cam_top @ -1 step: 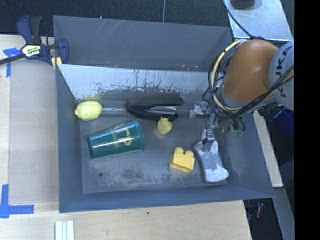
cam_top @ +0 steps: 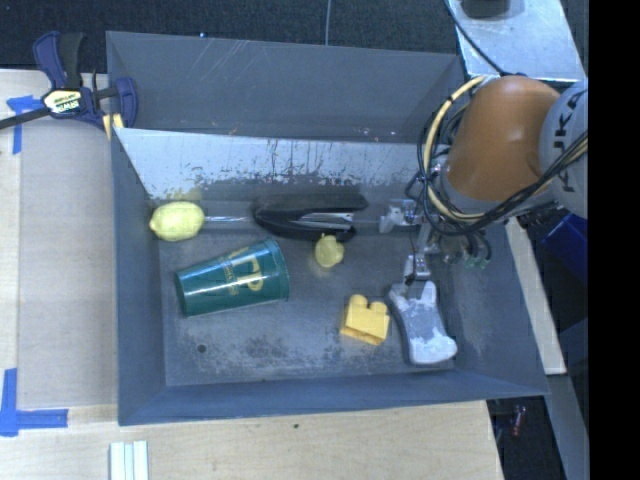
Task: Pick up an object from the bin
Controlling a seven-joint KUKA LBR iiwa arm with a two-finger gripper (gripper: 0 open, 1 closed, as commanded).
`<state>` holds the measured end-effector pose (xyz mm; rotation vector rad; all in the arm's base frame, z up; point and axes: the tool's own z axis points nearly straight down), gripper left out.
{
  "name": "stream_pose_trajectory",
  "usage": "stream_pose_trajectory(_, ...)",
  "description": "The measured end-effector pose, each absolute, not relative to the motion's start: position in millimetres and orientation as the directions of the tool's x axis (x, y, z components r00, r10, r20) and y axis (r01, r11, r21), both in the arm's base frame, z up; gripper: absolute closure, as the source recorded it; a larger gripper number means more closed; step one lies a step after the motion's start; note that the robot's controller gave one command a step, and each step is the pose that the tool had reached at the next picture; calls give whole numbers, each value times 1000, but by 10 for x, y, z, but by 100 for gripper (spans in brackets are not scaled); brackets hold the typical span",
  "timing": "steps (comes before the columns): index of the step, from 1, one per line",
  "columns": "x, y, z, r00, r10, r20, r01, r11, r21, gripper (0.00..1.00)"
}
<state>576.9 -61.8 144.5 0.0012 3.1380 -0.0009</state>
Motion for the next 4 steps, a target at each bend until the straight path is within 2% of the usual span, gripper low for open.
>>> stream_pose_trajectory(1, 5344, -295, 708, -994, 107, -2, 107, 994, 0, 0)
stream_pose_trajectory(2, 5035, -84, 1242, -999, 42, -13, 42, 999, -3, 0)
stream_pose_trajectory(3, 4901, -93, 1012, -1000, 5, -6, 5, 1000, -2, 0)
stream_pose_trajectory(4, 5125, -156, 691, -991, 129, -22, 129, 992, 1, 0)
